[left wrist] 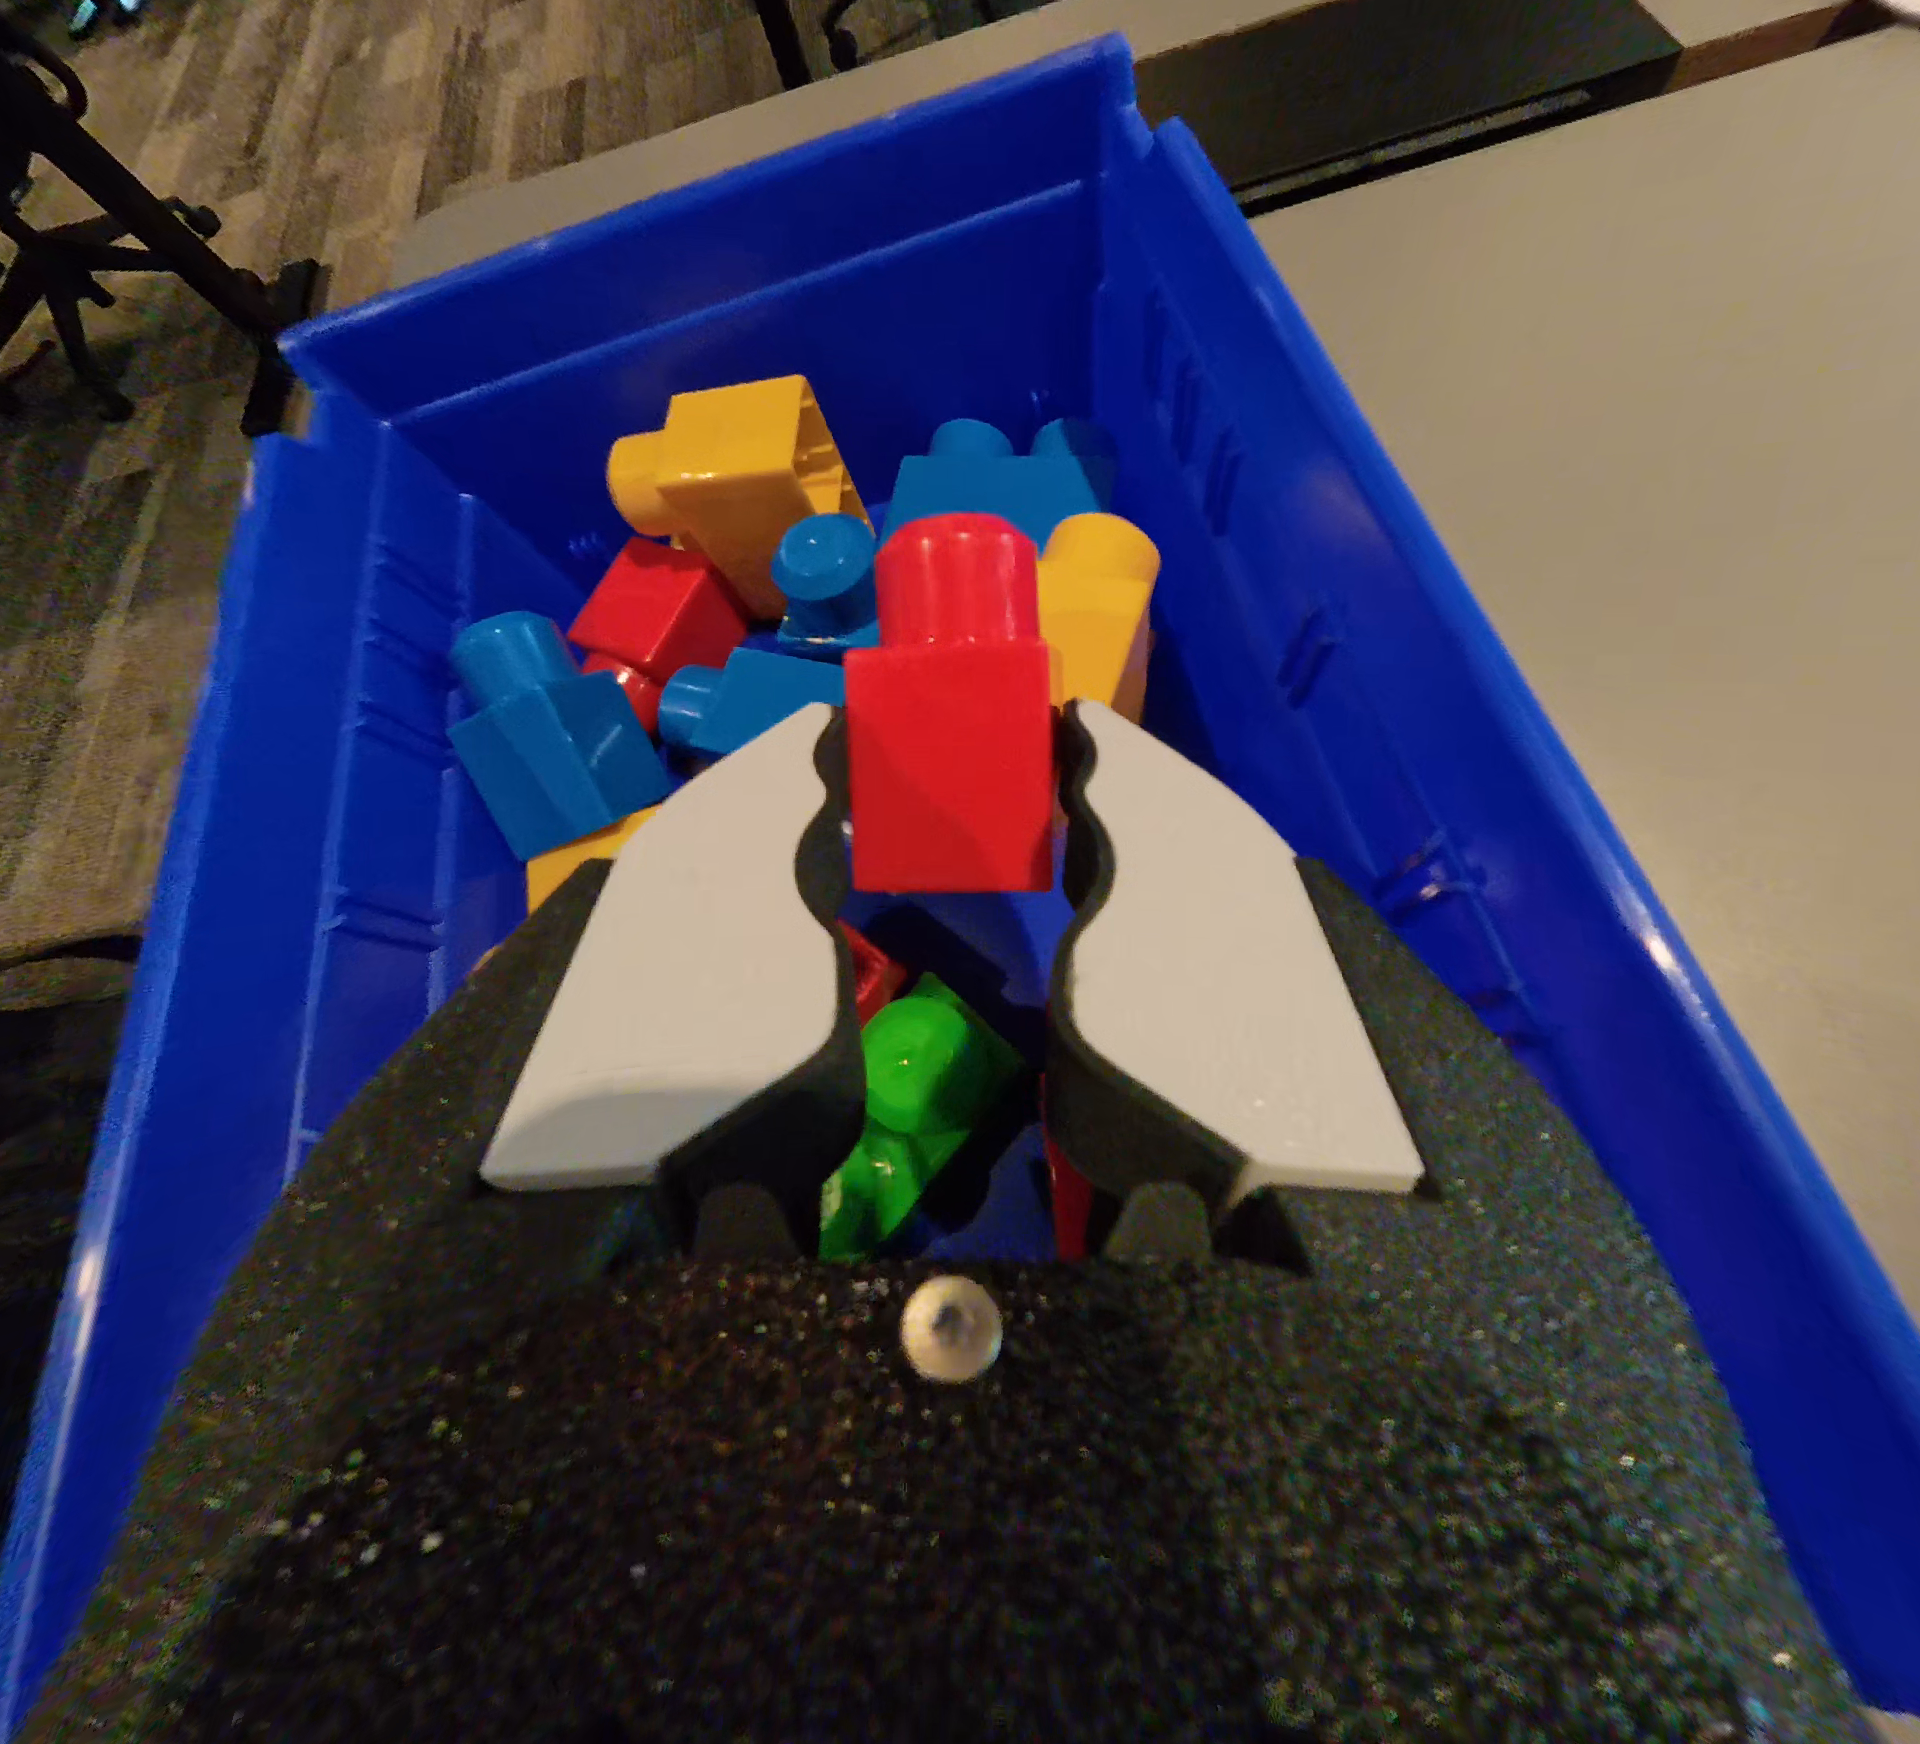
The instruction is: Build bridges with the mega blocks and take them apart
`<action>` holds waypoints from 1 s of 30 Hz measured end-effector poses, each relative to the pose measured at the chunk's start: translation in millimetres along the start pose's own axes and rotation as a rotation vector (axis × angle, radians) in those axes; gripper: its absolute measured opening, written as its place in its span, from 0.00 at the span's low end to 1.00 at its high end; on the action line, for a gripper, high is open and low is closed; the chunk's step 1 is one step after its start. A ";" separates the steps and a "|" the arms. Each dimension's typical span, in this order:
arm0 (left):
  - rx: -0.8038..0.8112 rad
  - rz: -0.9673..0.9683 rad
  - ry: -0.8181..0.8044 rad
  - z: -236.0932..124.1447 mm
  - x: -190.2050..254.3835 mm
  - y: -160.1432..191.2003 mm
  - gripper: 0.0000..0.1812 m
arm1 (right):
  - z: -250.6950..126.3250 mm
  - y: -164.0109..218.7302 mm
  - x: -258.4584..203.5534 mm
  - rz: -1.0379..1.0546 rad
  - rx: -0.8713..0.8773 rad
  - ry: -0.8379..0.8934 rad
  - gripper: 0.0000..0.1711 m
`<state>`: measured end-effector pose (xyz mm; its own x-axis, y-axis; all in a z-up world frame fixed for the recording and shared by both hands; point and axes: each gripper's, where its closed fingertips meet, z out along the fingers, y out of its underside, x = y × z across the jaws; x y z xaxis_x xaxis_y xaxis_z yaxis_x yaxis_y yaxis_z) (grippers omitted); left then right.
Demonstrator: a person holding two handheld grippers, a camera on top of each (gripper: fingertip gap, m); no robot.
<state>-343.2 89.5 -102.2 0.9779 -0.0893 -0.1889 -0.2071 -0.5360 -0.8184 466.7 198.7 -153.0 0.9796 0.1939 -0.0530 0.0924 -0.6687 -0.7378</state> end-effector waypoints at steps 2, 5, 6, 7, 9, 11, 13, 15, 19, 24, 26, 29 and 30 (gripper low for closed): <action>0.058 -0.027 -0.020 -6.9 -5.1 -8.4 0.21 | -16.1 -6.9 4.6 -0.005 0.028 0.029 0.43; 0.283 -0.039 0.006 -35.2 -0.1 -44.7 0.21 | -67.7 -42.9 -3.4 -0.040 0.226 0.048 0.43; 0.402 -0.025 0.061 -50.3 12.3 -63.5 0.21 | -88.1 -56.6 -17.7 -0.066 0.313 0.015 0.41; 0.520 0.009 0.147 -67.2 32.2 -82.1 0.20 | -107.3 -68.2 -37.5 -0.101 0.394 -0.033 0.39; 0.663 0.138 0.334 -96.3 85.2 -107.0 0.20 | -137.4 -82.0 -90.5 -0.198 0.521 -0.163 0.35; 0.655 0.309 0.453 -104.9 142.8 -112.6 0.20 | -153.1 -81.6 -150.7 -0.323 0.563 -0.293 0.33; 0.560 0.495 0.550 -97.2 203.6 -101.7 0.20 | -157.7 -71.4 -210.4 -0.449 0.566 -0.406 0.33; 0.426 0.645 0.660 -83.7 262.3 -78.6 0.20 | -157.0 -52.5 -271.0 -0.537 0.564 -0.563 0.31; 0.186 0.809 0.870 -67.5 352.7 -22.2 0.20 | -132.2 10.1 -364.4 -0.621 0.411 -0.839 0.30; 0.022 0.860 0.992 -63.2 393.8 21.3 0.20 | -92.0 68.9 -400.0 -0.713 0.228 -0.882 0.31; -0.023 0.867 1.002 -59.4 397.4 31.5 0.21 | -82.0 79.0 -402.0 -0.704 0.183 -0.891 0.31; -0.083 0.855 1.022 -55.2 401.6 42.9 0.21 | -71.6 85.7 -400.7 -0.674 0.130 -0.898 0.30; -0.082 0.832 1.047 -57.2 404.5 42.9 0.22 | -72.6 83.5 -400.8 -0.660 0.135 -0.905 0.30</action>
<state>45.1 -17.5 -182.7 0.1318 -0.9881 -0.0797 -0.7812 -0.0541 -0.6219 94.8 13.0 -144.6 0.2514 0.9664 -0.0534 0.4702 -0.1701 -0.8660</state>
